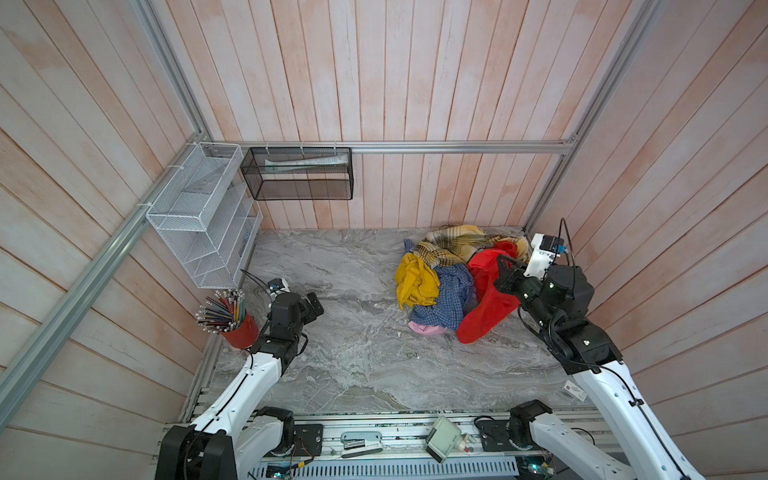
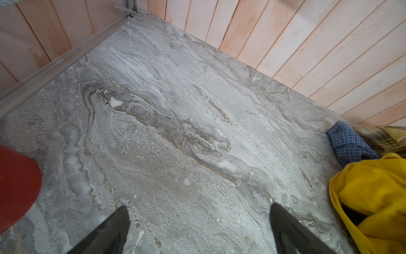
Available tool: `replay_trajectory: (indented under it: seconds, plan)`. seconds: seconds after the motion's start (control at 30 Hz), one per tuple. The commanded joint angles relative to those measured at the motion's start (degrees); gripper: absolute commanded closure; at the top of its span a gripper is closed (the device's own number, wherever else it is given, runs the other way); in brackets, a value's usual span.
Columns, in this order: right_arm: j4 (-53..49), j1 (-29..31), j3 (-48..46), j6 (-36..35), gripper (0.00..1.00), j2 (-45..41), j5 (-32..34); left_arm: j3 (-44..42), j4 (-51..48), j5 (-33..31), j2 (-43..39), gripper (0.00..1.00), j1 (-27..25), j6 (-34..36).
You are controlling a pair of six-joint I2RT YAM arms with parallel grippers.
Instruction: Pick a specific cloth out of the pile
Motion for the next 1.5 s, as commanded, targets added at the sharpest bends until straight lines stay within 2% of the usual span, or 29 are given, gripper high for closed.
replay_trajectory:
  seconds: [0.0,0.3,0.63,0.7,0.83,0.97,1.1,1.3,1.47]
  plan:
    - [4.55,2.0,3.05,-2.23,1.0,0.44,-1.98,1.3,0.9,-0.98,0.61,0.0,-0.3,0.49]
    - [4.25,6.95,12.07,-7.42,1.0,4.8,0.1,1.1,1.21,-1.19,0.91,0.0,-0.81,0.29]
    - [3.94,10.09,24.67,-17.71,1.0,8.56,4.38,1.09,2.12,-0.98,1.79,0.0,-1.03,0.1]
    - [3.47,10.14,25.69,-19.47,1.0,8.97,7.21,1.11,2.23,-0.81,2.1,0.0,-1.21,0.08]
    - [-0.24,10.11,27.18,-23.68,1.0,11.19,18.48,1.09,2.55,-0.73,2.48,0.0,-1.5,-0.03]
    - [-4.62,9.72,27.11,-26.59,1.0,14.62,21.46,1.43,2.66,-0.65,3.07,0.0,-1.88,-0.12]
    - [-7.14,4.92,23.07,-25.76,1.0,15.83,20.19,1.44,3.08,-0.72,3.46,0.0,-2.59,-0.43]
    - [-12.12,-10.33,13.32,-19.3,1.0,16.9,13.38,1.27,3.19,-1.04,4.16,0.0,-3.47,-0.65]
    - [-12.66,-16.07,5.4,-17.18,1.0,18.1,9.97,1.02,3.38,-1.25,4.26,0.0,-3.77,-0.85]
